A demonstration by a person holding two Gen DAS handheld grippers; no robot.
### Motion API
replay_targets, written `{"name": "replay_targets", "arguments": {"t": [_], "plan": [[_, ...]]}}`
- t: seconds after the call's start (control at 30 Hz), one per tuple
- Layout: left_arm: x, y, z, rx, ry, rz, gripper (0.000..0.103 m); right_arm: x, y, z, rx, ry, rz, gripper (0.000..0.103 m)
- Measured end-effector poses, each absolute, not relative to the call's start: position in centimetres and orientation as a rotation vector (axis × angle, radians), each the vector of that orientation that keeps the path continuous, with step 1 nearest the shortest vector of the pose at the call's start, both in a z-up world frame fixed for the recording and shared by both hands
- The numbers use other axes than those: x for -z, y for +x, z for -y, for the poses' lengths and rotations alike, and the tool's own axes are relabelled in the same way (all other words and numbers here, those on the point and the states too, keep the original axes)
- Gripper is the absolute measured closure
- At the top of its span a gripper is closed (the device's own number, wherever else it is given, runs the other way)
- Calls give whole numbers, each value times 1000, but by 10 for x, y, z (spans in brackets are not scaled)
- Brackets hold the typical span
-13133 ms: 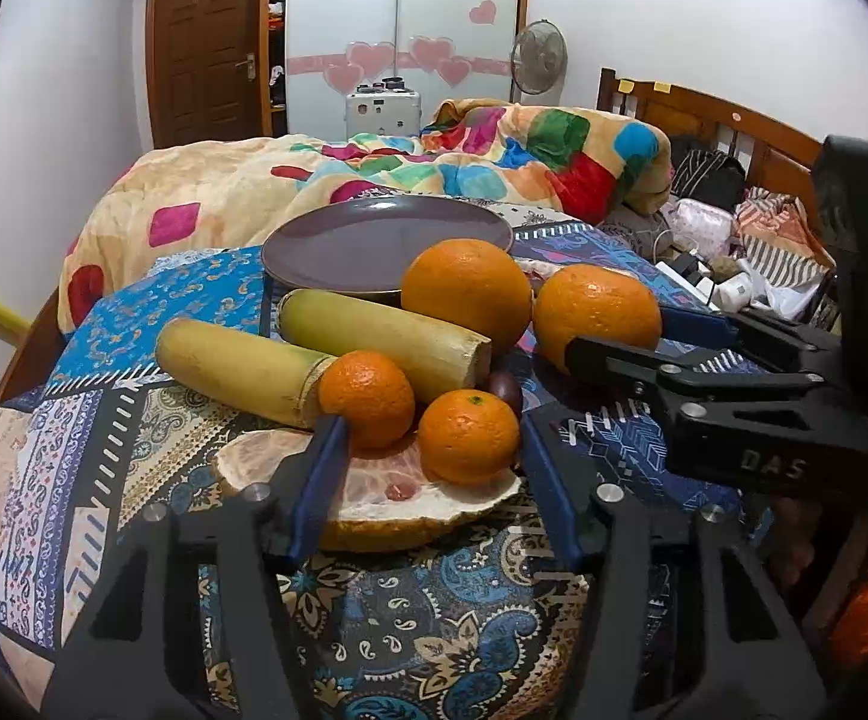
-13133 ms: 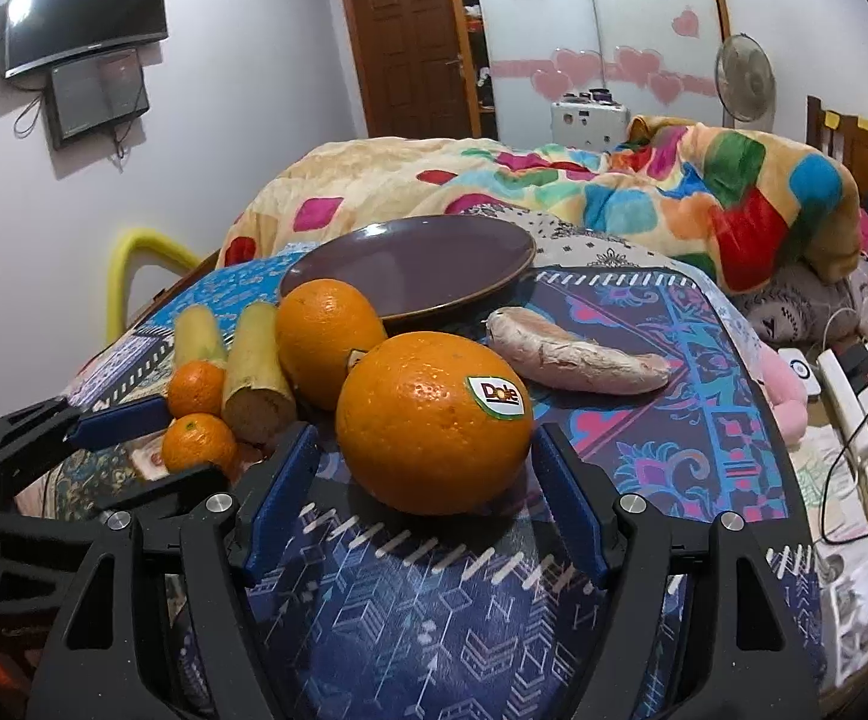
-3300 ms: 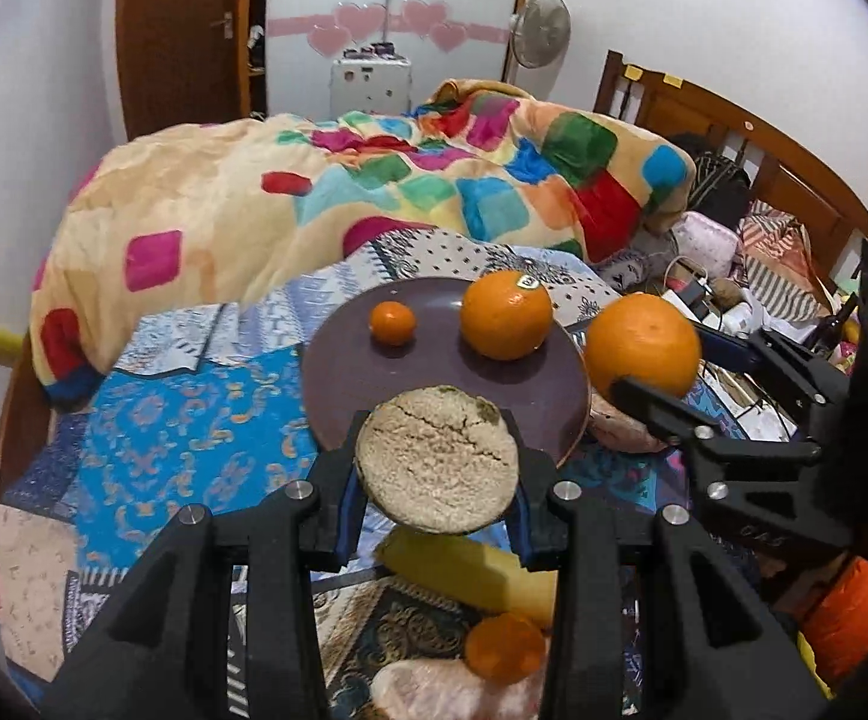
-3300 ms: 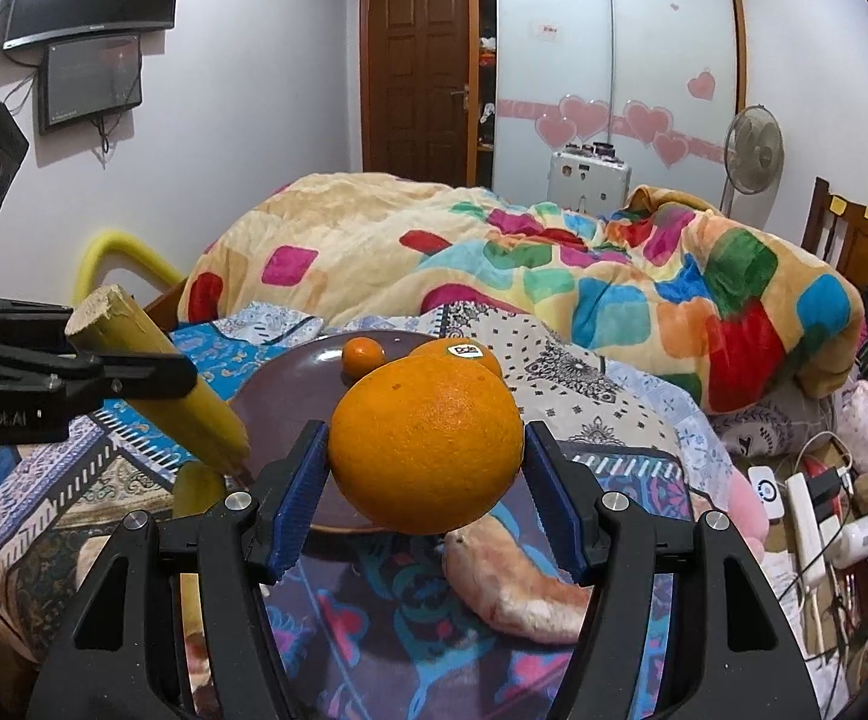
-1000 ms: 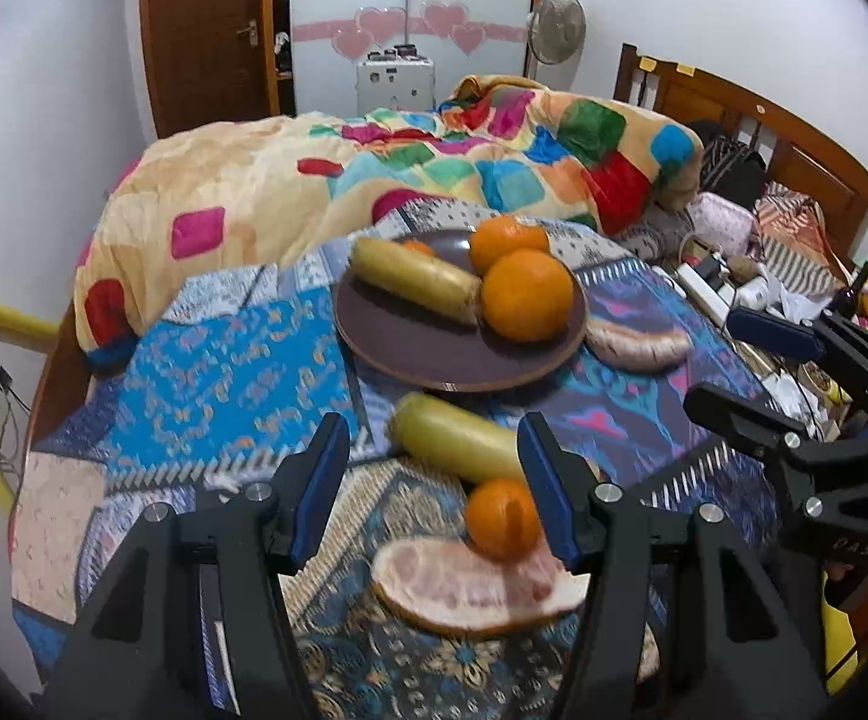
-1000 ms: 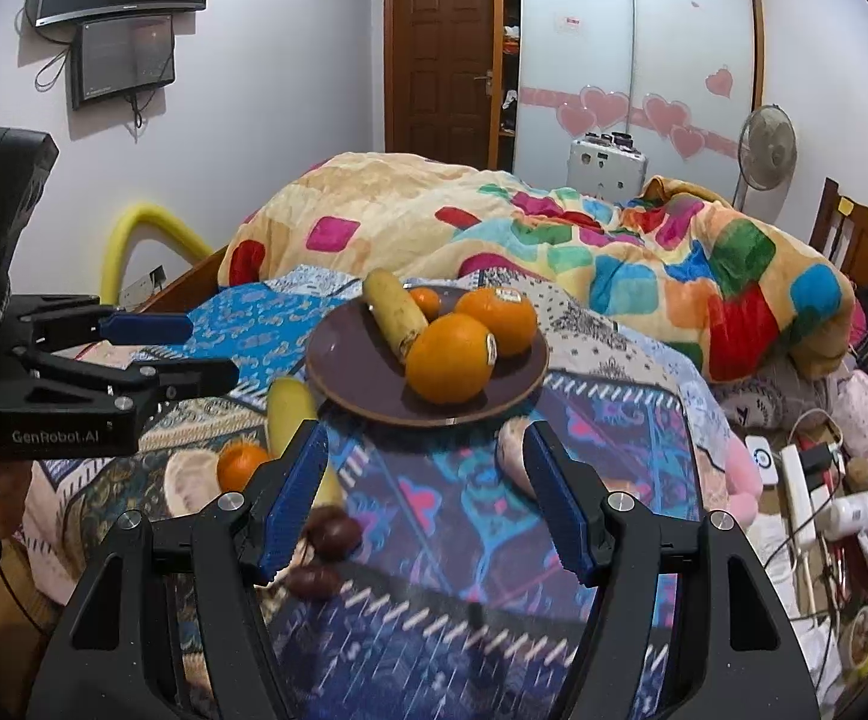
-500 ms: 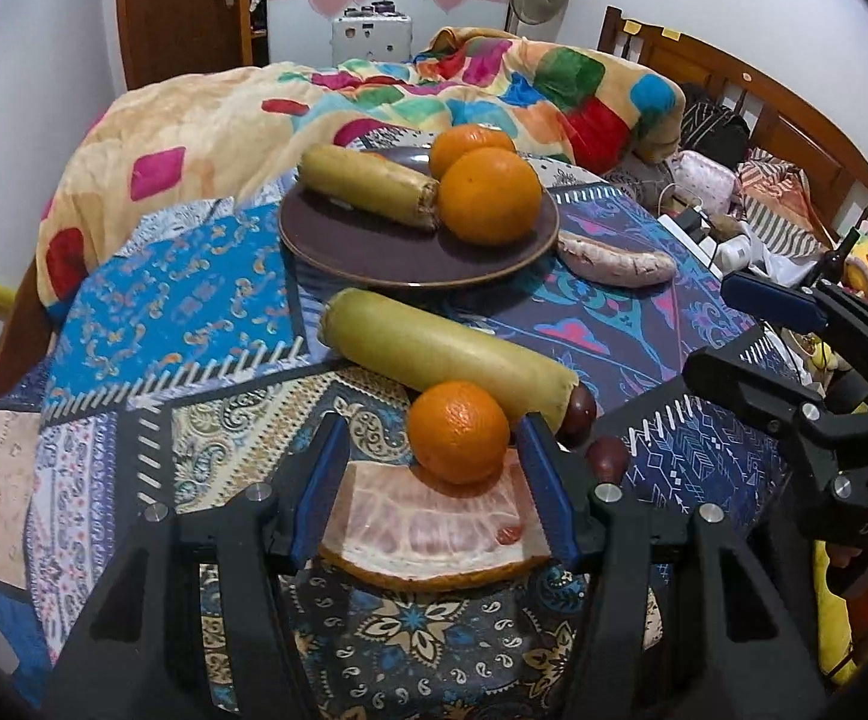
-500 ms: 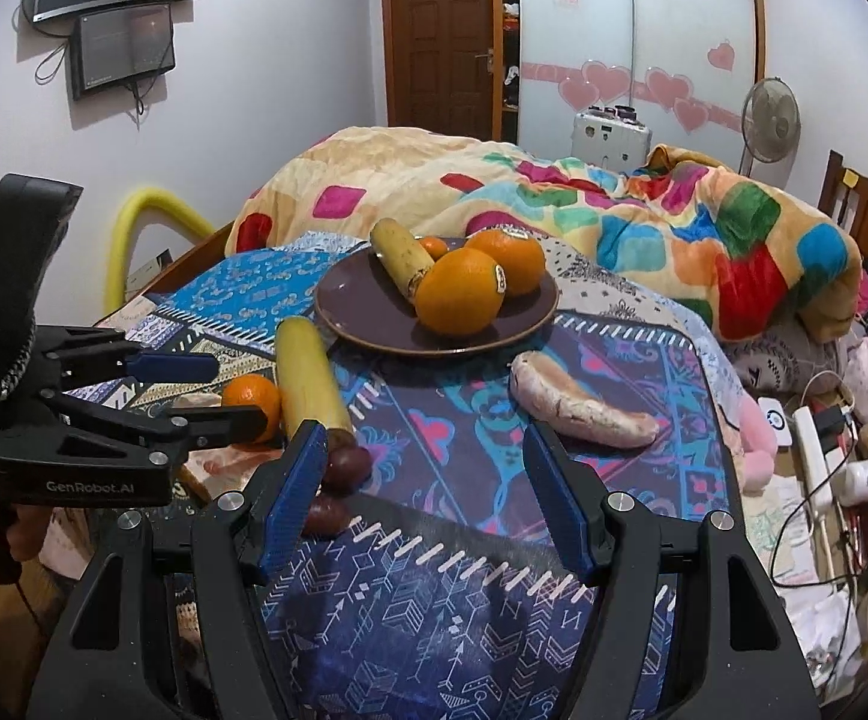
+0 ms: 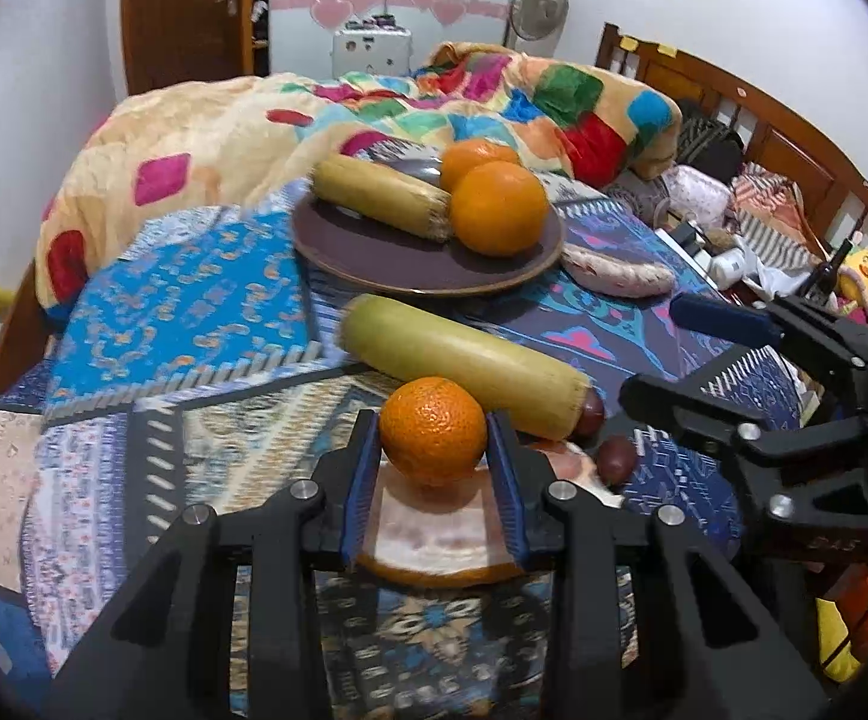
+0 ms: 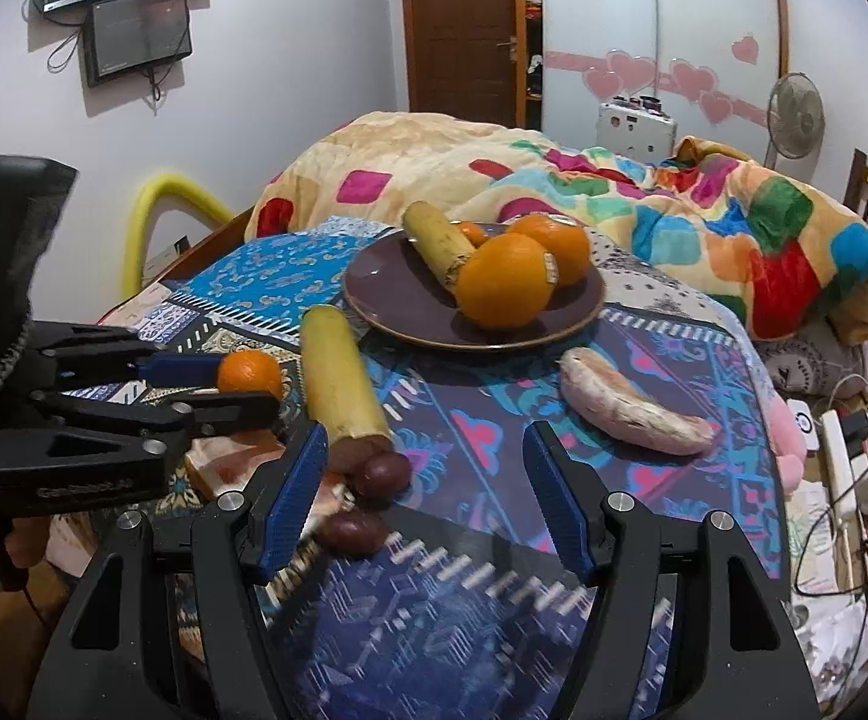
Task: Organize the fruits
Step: 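Grasp the other mandarin with the left tool while the right approaches a yellow fruit, then lift the yellow fruit with the right tool while the left tool lifts the mandarin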
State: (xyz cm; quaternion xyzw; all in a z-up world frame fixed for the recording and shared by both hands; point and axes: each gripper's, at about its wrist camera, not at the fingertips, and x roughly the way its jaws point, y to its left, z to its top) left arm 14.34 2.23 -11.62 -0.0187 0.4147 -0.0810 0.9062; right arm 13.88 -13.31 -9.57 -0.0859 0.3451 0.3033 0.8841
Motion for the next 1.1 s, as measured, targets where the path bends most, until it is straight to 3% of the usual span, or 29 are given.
{"name": "replay_targets", "arguments": {"t": [0.47,0.8,1.1], "plan": [[122,138,-85,70,-57,-828,67,109,161,69,-686,-305,-774,40],[131,143,-98,77,-83,-830,67,125,175,47,-715,-383,-865,64],[128,141,-98,65,-74,-823,67,116,166,52,-705,-366,-791,70]]}}
